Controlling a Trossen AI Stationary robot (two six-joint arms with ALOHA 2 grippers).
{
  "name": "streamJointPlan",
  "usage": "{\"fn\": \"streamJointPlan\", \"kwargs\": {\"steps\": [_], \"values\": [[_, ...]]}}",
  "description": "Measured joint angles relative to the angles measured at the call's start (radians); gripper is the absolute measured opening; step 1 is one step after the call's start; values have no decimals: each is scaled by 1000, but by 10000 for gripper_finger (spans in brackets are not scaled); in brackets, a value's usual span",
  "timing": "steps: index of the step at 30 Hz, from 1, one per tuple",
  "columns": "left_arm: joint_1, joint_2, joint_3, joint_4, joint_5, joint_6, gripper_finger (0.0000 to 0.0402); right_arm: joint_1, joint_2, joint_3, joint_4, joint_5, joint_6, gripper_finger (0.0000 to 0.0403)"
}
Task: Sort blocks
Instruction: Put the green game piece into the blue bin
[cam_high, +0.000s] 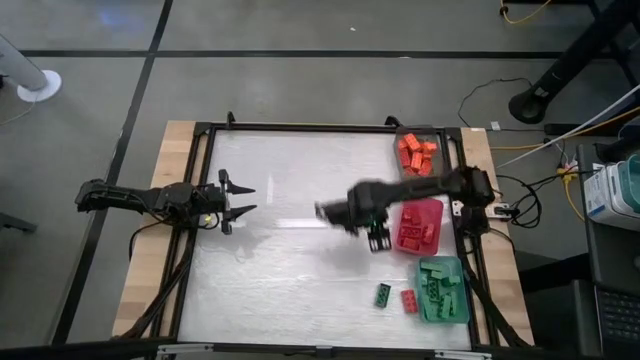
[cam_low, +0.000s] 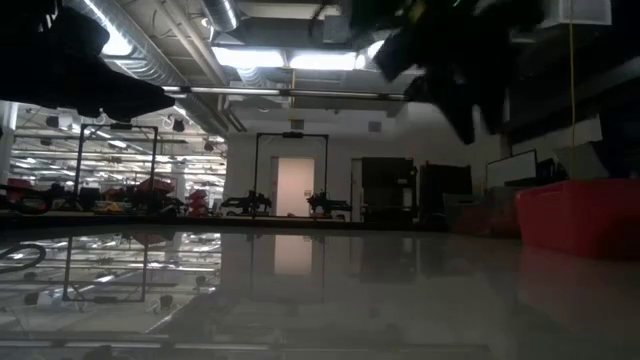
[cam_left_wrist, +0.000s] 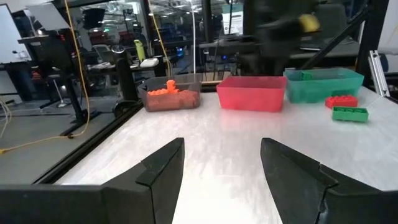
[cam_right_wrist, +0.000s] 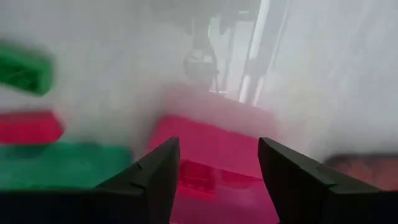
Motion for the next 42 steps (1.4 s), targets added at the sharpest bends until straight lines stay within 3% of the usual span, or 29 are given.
{"fn": "streamJointPlan", "kwargs": {"steps": [6, 13, 20, 29, 42], "values": [[0, 0, 0, 0, -2, -6, 200, 222, 0, 0, 12, 0, 28, 218], [0, 0, 0, 1, -2, -7, 200, 418, 0, 0, 137, 7, 175, 218], [0, 0, 0, 1, -2, -7, 200, 568, 0, 0, 276, 117, 93, 218], [0, 0, 0, 2, -2, -7, 200, 647, 1, -94, 439, 118, 84, 218], [0, 0, 0, 2, -2, -7, 200, 645, 3, -264, 534, 160, 65, 217]]}}
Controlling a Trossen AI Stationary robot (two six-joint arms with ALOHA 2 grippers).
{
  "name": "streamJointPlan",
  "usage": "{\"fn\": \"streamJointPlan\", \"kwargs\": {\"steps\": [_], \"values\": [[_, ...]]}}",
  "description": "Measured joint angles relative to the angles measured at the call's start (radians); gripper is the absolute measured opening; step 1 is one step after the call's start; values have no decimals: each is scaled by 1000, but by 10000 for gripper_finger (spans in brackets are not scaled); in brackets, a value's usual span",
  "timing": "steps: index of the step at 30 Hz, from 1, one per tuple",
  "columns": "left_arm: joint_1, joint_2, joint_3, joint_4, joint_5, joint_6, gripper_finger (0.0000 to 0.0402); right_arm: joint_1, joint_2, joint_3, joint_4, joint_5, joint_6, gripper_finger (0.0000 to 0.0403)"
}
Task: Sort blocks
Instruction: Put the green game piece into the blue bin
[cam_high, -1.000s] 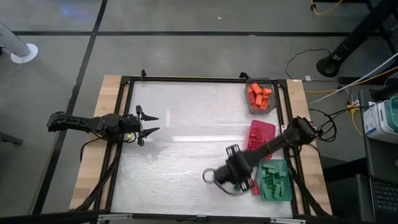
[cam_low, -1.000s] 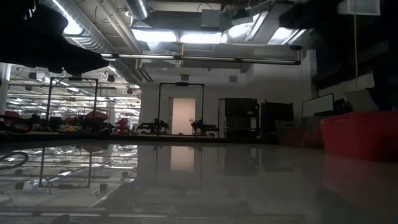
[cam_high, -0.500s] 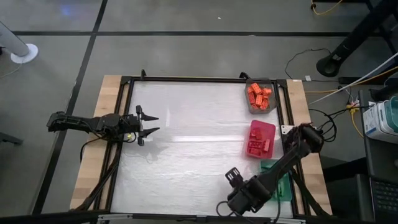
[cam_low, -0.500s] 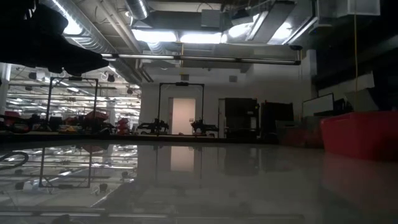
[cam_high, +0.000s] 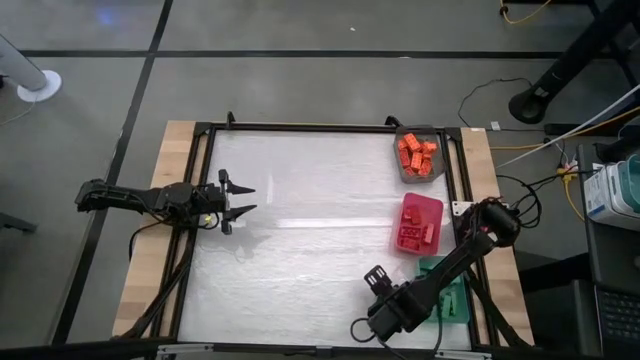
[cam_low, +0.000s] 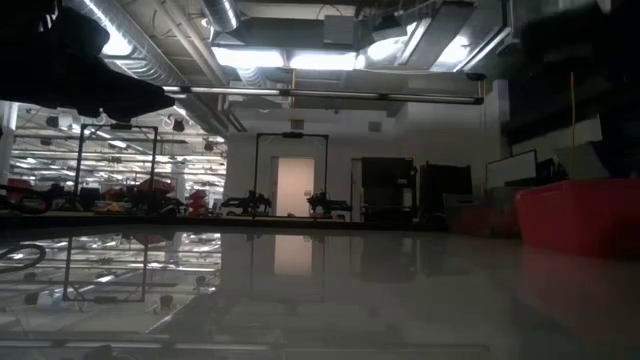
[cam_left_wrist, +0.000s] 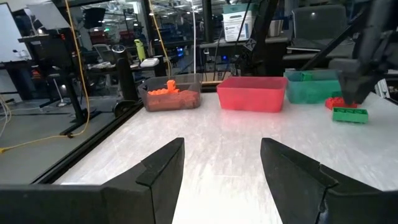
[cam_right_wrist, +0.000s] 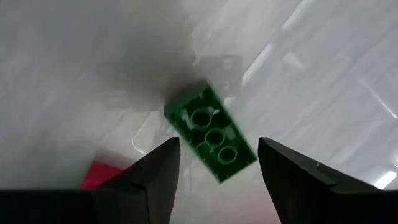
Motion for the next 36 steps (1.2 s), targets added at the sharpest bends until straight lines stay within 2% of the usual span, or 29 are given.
{"fn": "streamJointPlan", "kwargs": {"steps": [8, 14, 27, 31, 36], "values": [[0, 0, 0, 0, 0, 0, 200, 0, 0, -60, 43, -9, -6, 217], [0, 0, 0, 0, 0, 0, 200, 0, 0, -85, 103, -2, -76, 217], [0, 0, 0, 0, 0, 0, 200, 0, -3, -165, 208, 19, -76, 216], [0, 0, 0, 0, 0, 0, 200, -7, -3, -165, 216, 16, -74, 189], [0, 0, 0, 0, 0, 0, 200, -25, -2, -164, 226, 11, 0, 117]]}}
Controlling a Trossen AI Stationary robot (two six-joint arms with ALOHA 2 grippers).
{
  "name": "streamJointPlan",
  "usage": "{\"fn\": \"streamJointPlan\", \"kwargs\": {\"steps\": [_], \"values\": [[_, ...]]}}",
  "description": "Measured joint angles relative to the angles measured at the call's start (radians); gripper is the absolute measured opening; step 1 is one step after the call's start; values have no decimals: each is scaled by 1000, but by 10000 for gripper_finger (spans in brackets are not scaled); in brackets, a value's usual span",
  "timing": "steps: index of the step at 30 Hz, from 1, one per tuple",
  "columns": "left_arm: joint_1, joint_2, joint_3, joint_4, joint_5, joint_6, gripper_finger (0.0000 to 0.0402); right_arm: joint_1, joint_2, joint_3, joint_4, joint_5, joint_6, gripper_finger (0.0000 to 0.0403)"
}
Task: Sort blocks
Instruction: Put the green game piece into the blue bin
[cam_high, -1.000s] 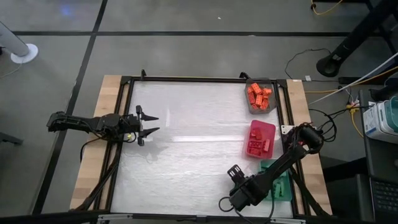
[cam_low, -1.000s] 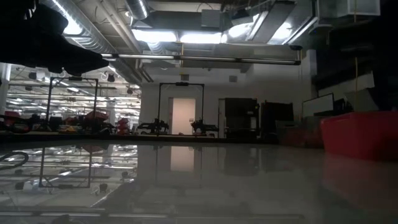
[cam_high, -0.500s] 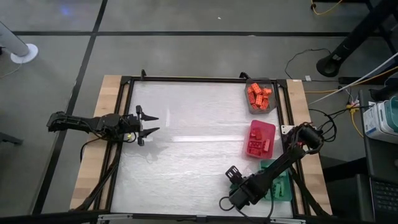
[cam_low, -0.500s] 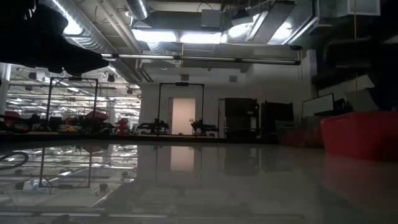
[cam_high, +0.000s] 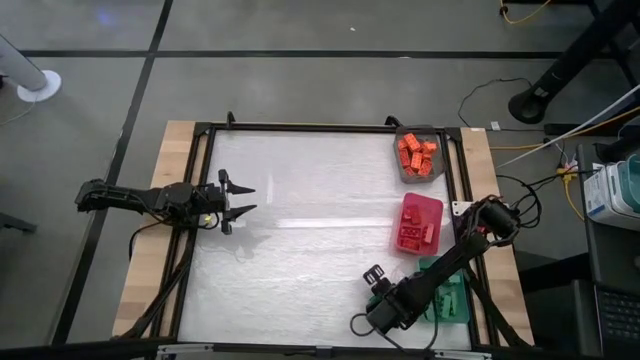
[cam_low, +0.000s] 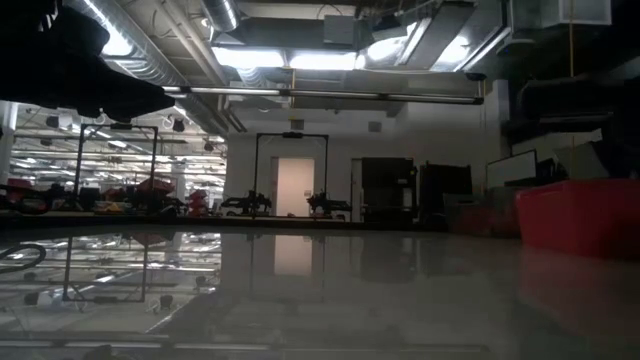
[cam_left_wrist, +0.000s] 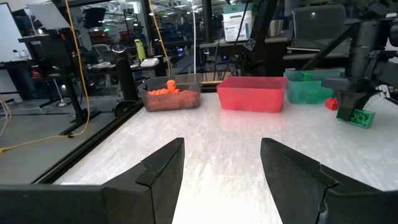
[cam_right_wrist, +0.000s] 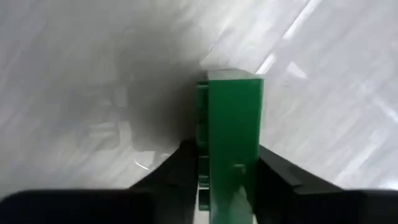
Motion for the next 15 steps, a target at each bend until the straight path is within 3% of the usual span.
{"fn": "streamJointPlan", "kwargs": {"steps": [2, 7, 15], "values": [[0, 0, 0, 0, 0, 0, 200, -10, 0, 3, 1, -5, 41, 92], [0, 0, 0, 0, 0, 0, 200, -19, 3, 67, -88, -19, 140, 91], [0, 0, 0, 0, 0, 0, 200, -20, 3, 281, -431, -25, 337, 109]]}}
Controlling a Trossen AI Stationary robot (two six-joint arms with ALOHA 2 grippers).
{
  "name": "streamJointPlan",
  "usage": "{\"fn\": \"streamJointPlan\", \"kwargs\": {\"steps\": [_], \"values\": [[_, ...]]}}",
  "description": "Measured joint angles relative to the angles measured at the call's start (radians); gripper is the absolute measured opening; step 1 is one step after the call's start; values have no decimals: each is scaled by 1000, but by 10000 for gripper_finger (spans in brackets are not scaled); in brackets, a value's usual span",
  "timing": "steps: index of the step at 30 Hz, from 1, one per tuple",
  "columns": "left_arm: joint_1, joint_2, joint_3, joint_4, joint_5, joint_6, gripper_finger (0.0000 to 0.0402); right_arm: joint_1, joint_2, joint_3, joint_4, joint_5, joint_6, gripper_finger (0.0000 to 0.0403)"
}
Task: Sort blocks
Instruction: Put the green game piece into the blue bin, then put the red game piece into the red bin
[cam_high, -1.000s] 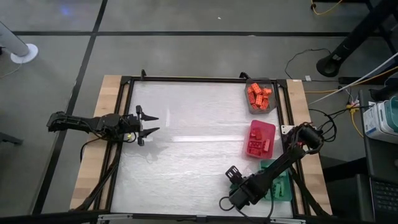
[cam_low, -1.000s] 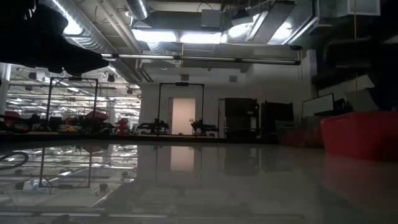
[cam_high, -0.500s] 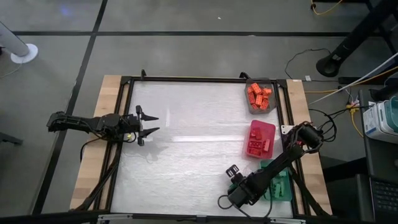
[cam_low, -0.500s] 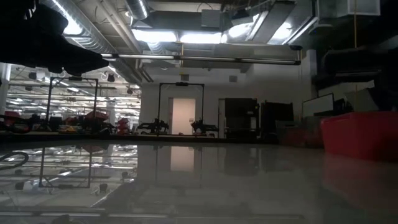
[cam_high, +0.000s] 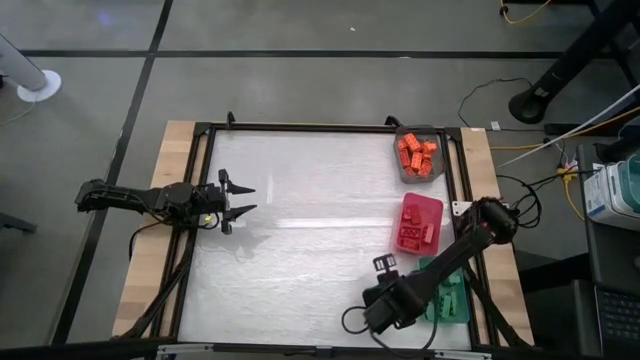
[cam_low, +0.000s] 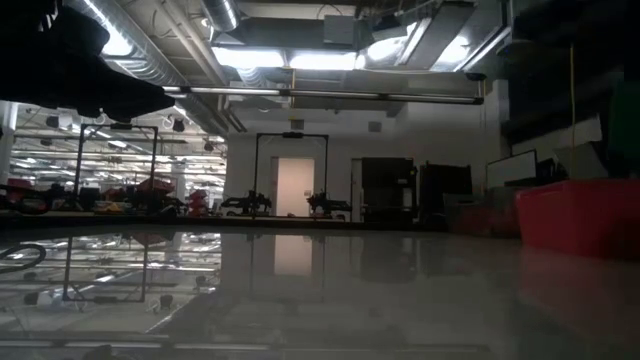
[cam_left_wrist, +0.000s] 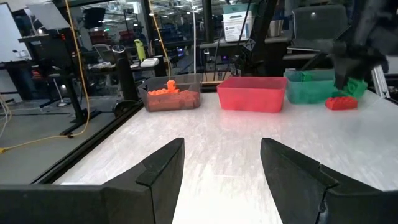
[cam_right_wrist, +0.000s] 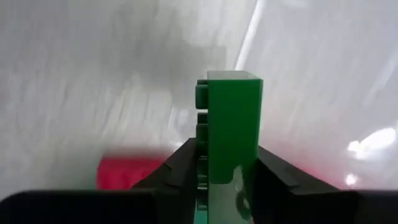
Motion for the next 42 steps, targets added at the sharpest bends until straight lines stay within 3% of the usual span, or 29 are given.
{"fn": "streamJointPlan", "kwargs": {"steps": [9, 16, 24, 32, 42], "values": [[0, 0, 0, 0, 0, 0, 200, 36, 0, 137, -334, -83, 218, 92], [0, 0, 0, 0, 0, 0, 200, 156, -18, 93, -332, -126, 351, 112], [0, 0, 0, 0, 0, 0, 200, 291, -19, 28, -330, -181, 474, 98], [0, 0, 0, 0, 0, 0, 200, 363, -19, -3, -331, -185, 565, 160], [0, 0, 0, 0, 0, 0, 200, 328, -19, -2, -323, -217, 562, 222]]}}
